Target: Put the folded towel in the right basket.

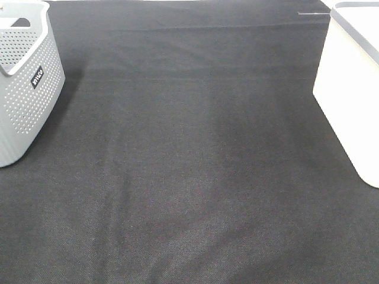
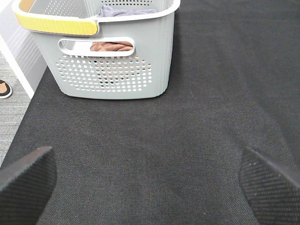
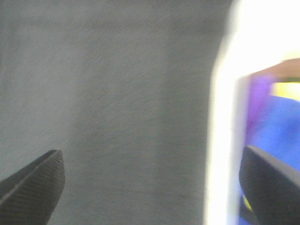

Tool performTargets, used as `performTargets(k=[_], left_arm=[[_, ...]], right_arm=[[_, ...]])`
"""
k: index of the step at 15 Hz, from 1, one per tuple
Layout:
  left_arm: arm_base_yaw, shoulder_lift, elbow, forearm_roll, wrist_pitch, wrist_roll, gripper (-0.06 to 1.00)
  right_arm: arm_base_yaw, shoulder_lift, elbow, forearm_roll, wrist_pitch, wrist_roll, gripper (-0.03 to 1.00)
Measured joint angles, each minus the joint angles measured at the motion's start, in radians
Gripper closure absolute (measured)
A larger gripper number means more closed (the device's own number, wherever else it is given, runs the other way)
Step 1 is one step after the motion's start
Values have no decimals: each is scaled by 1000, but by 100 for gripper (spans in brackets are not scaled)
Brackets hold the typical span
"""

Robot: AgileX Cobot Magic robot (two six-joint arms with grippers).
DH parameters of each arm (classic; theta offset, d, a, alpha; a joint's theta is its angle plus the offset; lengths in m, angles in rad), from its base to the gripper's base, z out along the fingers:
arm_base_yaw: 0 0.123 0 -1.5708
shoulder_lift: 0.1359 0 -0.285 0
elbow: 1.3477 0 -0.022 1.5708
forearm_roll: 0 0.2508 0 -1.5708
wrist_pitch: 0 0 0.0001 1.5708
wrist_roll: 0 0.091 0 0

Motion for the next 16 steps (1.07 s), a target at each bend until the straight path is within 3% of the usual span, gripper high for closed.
performTargets(k=[3,7,10,13,16], left_arm=[[0,0,0,0,0,0,-5],[0,0,0,0,0,0,-5],[0,0,0,0,0,0,-5],[0,0,0,0,0,0,-5],[0,0,0,0,0,0,-5]], right_arm=[[0,-222,209,-34,-5,20,0],[0,-754,791,-35,-170,20,0],[0,-1184,1137,-51,-191,16,0],[0,-1591,1377,-110,-191,-2,0],[0,-1817,1477,-112,-189,-10,0]])
